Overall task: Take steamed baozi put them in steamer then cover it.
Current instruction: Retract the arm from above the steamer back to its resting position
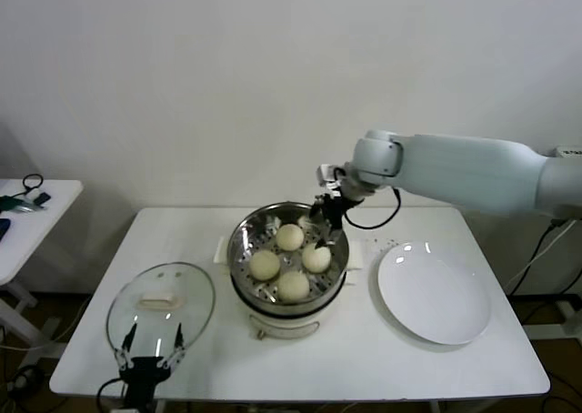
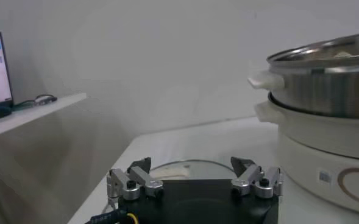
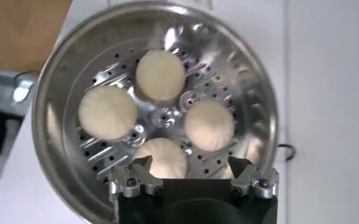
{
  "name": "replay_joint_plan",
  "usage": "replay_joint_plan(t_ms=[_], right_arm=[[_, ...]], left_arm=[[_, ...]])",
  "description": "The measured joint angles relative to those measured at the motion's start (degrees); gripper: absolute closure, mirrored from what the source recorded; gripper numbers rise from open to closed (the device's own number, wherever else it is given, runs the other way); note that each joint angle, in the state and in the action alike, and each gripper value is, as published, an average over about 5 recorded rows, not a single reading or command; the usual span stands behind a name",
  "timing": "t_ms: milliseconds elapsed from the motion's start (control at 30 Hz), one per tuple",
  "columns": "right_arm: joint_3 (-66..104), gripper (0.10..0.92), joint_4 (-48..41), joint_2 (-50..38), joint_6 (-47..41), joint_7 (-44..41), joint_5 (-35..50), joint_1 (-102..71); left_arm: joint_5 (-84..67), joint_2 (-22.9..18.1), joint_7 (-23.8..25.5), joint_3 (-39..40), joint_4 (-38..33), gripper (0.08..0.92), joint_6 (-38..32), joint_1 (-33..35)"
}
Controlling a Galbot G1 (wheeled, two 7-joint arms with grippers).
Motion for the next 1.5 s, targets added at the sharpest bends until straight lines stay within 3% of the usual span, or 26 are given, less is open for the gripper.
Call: replay_joint_plan(t_ms=[333,733,1200,1500], right_arm=[[10.79,0.203,7.28,-13.60,9.78,13.90,0.84,-10.67],[41.18,0.203,11.46,-24.44,20.36,25.36,-0.56,-41.64],[80.64,0.203,12.80,-20.45,25.59,30.33,-3.77,-80.27],[96.88,0.203,13.62,-14.01,25.71,31.52,-5.51,-96.50]], left_arm=[[1.44,-0.03,0.57,-0.50,-0.60,0.177,0.60,-0.80],[4.91,-1.13,1.02,0.09,-1.67,0.177,0.64,-1.31],[14.75,-0.60,2.29,0.04,-3.43,0.177,5.73,-1.96],[31.71,0.74,3.47,-1.43,-4.74,0.177,9.45,-1.77]])
